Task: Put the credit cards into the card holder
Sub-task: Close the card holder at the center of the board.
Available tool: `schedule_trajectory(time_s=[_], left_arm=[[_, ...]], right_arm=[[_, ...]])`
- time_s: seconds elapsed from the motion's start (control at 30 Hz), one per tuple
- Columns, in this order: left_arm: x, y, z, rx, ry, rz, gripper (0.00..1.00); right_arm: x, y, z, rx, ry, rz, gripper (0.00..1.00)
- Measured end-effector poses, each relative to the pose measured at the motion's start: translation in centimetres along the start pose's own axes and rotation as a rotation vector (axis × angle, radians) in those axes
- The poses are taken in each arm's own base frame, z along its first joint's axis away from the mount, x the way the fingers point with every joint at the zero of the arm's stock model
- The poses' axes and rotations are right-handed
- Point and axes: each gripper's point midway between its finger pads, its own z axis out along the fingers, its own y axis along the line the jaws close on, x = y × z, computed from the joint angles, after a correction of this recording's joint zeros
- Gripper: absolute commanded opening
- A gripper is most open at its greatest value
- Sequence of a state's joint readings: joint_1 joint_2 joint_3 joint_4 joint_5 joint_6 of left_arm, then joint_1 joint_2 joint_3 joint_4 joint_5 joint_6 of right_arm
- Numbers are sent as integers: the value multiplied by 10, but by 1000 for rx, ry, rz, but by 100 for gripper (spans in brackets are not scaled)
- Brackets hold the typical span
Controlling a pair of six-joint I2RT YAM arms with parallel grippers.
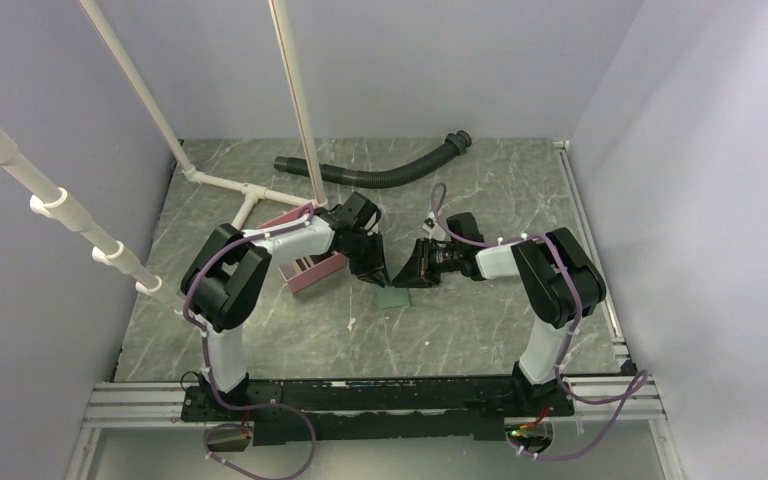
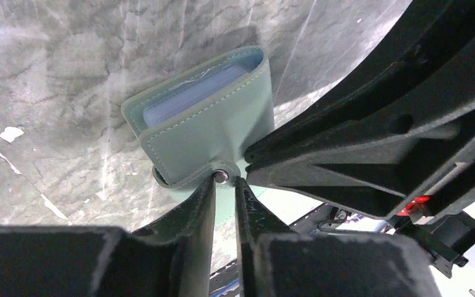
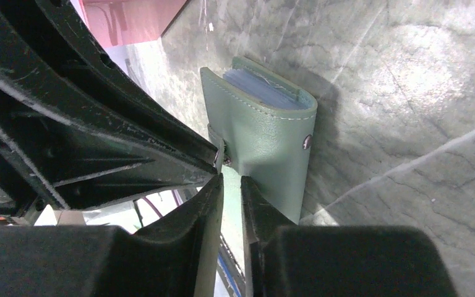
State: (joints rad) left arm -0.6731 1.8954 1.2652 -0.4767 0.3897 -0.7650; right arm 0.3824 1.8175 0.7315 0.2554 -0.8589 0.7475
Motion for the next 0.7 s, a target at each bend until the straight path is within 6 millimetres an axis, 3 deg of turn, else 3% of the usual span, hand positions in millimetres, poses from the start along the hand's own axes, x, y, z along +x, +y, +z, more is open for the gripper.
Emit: schedule_trajectory(time_s=[0.27,0.5,0.7], left_arm=[[0,4,0,7,-24,-2,0],[-1,5,1,17,-40,5,0],[0,6,1,21,-45,7,0]], right_arm=[[-1,6,0,-24,3,29,28],[-1,6,1,-16,0,49,19],[-1,5,4,-17,11,60,18]])
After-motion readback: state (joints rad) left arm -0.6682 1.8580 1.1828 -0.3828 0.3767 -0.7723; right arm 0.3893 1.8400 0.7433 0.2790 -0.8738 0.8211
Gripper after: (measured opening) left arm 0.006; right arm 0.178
